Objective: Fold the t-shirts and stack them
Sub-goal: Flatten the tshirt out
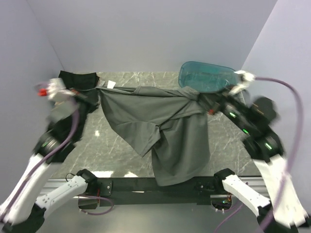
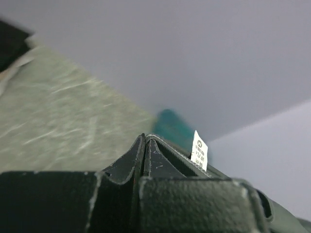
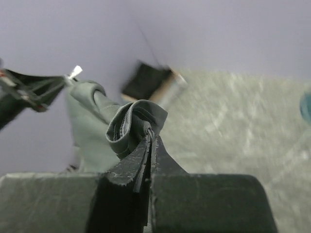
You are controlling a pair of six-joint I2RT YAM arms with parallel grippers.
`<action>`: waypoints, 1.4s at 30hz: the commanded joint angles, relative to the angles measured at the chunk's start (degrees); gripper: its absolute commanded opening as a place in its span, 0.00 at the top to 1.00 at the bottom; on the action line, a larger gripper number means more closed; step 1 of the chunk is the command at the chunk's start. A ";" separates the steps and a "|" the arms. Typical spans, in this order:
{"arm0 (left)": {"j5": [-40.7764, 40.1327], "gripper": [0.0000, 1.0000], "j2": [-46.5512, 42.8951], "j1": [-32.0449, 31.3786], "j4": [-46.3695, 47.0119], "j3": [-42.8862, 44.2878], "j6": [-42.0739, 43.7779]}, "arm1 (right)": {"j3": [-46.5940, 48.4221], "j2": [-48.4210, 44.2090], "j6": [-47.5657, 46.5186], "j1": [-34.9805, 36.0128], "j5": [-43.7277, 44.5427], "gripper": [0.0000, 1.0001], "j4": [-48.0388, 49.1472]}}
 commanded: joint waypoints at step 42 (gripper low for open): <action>24.95 0.10 17.71 -11.59 -1.28 -40.32 -17.27 | -44.92 8.86 8.18 -0.40 17.54 0.10 3.34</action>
